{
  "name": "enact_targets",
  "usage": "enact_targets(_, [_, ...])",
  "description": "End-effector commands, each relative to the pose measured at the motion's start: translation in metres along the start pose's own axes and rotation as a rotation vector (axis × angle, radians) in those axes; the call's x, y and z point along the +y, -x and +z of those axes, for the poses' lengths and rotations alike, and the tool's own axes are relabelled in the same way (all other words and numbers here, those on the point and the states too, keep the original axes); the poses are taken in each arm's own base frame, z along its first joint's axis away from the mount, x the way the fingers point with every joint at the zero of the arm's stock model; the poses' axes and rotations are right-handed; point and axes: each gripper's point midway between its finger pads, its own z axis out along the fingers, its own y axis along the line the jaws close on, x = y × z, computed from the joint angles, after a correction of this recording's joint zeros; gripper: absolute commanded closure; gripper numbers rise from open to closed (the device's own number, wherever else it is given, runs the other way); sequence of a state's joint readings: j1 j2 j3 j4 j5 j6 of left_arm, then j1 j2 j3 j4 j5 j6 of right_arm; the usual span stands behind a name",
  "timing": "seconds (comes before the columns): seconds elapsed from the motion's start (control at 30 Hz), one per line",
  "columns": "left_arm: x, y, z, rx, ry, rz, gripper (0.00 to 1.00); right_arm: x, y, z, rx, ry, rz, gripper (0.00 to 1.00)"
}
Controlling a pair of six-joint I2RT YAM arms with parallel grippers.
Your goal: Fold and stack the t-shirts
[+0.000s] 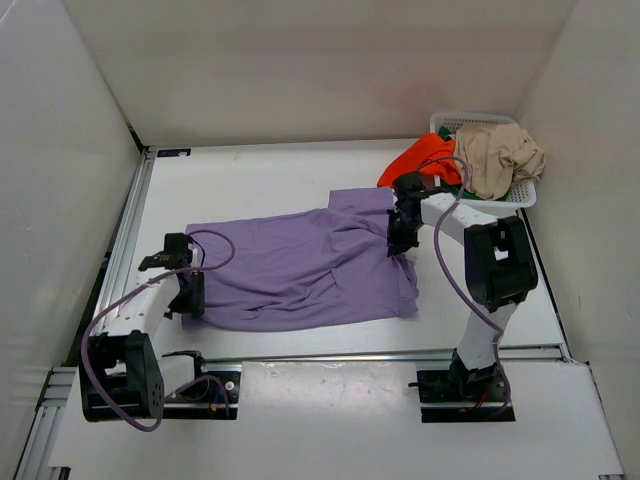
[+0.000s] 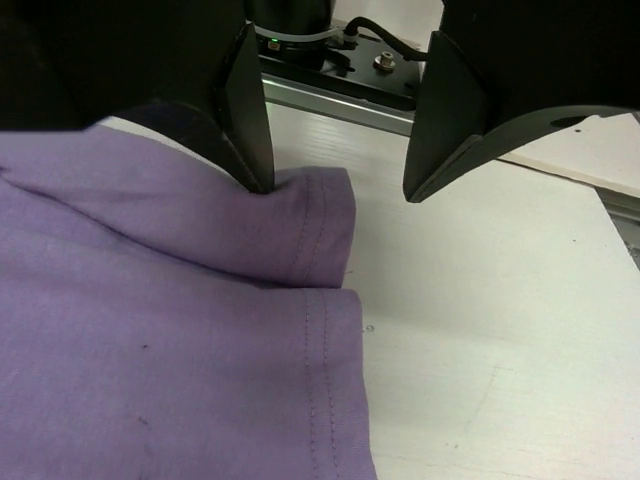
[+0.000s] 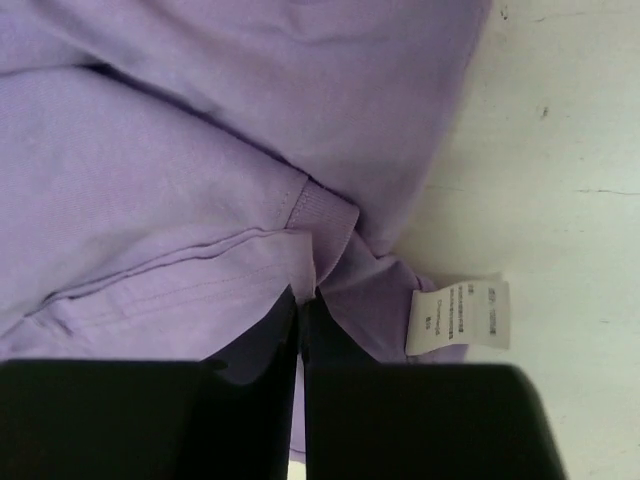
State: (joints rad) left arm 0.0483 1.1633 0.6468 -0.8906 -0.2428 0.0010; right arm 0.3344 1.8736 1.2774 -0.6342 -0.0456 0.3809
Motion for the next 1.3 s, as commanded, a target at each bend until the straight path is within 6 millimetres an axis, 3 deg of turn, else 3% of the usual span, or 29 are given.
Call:
enact_targets(0.0, [-0.002, -0.002, 0.001, 0.023, -0.017, -0.002, 0.36, 0.002, 0.002, -0.021, -0.058, 0.019, -0.013, 1.0])
enact_targets(0.03, [-0.002, -0.002, 0.001, 0.024, -0.017, -0.002, 0.4, 0.004, 0.003, -0.033, -0.089, 0.031, -0.017, 1.0])
enact_targets(0.1, [-0.007, -0.005, 0.004, 0.044, -0.039, 0.002, 0.57, 0.002, -0.002, -0.048, -0.127, 0.035, -0.02, 1.0])
enact_targets(0.2, [-0.012, -0.007, 0.006, 0.07, -0.065, 0.007, 0.9, 0.003, -0.008, -0.068, -0.173, 0.046, -0.033, 1.0])
enact_targets(0.33, [-0.013, -0.005, 0.004, 0.066, -0.074, 0.006, 0.9, 0.0, -0.019, -0.086, -0.194, 0.033, -0.05, 1.0])
enact_targets(0.4, [-0.012, 0.002, -0.002, 0.027, -0.074, -0.002, 0.9, -0.003, -0.026, -0.089, -0.183, 0.027, -0.058, 0.92])
enact_targets(0.5, [-0.013, 0.018, -0.013, -0.041, -0.095, -0.016, 0.9, -0.014, -0.041, -0.073, -0.123, -0.009, -0.062, 0.78])
enact_targets(0.6, [-0.013, 0.018, -0.013, -0.041, -0.095, -0.016, 0.9, -0.013, -0.048, -0.056, -0.072, 0.0, -0.049, 0.73])
enact_targets(0.73, [-0.019, 0.012, -0.012, -0.022, -0.118, -0.001, 0.9, -0.01, -0.055, -0.045, -0.065, 0.033, -0.02, 0.54])
enact_targets(0.8, [-0.02, 0.01, -0.012, -0.025, -0.12, 0.007, 0.9, -0.013, -0.057, -0.04, -0.07, 0.026, -0.009, 0.54])
enact_targets(0.9, [-0.02, 0.006, -0.011, -0.022, -0.12, 0.008, 0.9, -0.018, -0.057, -0.031, -0.063, 0.003, -0.007, 0.62])
enact_targets(0.93, [-0.02, 0.006, -0.011, -0.022, -0.12, 0.008, 0.9, -0.019, -0.059, -0.028, -0.051, -0.003, -0.006, 0.66])
enact_targets(1.0, [-0.02, 0.006, -0.011, -0.022, -0.12, 0.008, 0.9, -0.018, -0.059, -0.028, -0.051, -0.002, 0.003, 0.84])
enact_targets(1.07, [-0.02, 0.006, -0.011, -0.022, -0.12, 0.008, 0.9, -0.018, -0.055, -0.029, -0.063, -0.007, 0.014, 0.9])
enact_targets(1.13, [-0.02, 0.007, -0.012, -0.033, -0.12, 0.006, 0.9, -0.02, -0.054, -0.029, -0.068, -0.018, 0.014, 0.85])
enact_targets(1.17, [-0.02, 0.011, -0.013, -0.051, -0.12, 0.002, 0.9, -0.024, -0.056, -0.029, -0.062, -0.039, 0.015, 0.71])
enact_targets(1.27, [-0.018, 0.011, -0.013, -0.051, -0.111, 0.002, 0.9, -0.037, -0.062, -0.031, -0.035, -0.111, 0.019, 0.58])
